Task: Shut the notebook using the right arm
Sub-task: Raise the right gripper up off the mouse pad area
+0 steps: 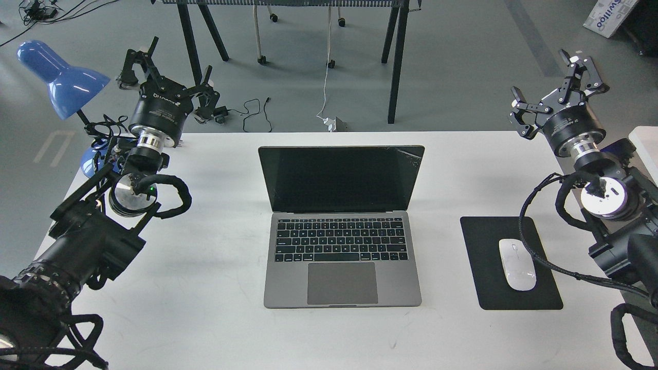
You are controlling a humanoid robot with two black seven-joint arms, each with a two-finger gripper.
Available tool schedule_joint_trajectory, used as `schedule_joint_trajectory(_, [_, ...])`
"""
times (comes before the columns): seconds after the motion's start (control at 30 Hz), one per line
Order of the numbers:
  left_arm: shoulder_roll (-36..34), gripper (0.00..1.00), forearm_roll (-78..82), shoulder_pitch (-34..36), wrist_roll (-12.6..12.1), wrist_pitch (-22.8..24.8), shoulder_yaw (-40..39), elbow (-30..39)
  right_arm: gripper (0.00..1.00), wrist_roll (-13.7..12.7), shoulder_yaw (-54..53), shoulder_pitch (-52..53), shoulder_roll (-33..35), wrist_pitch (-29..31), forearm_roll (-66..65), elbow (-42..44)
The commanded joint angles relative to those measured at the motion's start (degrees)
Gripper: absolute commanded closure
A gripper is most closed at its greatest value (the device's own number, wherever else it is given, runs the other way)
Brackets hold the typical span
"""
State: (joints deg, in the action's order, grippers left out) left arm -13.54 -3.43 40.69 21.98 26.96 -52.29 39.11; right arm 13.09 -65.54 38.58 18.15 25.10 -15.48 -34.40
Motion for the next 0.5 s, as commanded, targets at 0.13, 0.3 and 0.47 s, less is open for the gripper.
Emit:
schedule_joint_trajectory(0.13, [0.00,0.00,0.18,0.00,-0.09,0.11,0.00,0.01,0.00,0.01,0.32,-0.08,-0.13,0.04,0.01,-0.41])
schedule_joint_trajectory(0.3, [-0.09,0.00,0.09,-0.08,-0.18,0.72,0.00,0.01,0.00,-0.08,0.59,0.53,-0.30,0.04,-0.08,-0.23])
schedule_joint_trajectory(0.47, [0.00,0.00,-0.17,-0.17,0.08,0.72,-0.09,0.01,0.00,-0.08,3.13,2.55,-1.71,-0.31,-0.08,0.38])
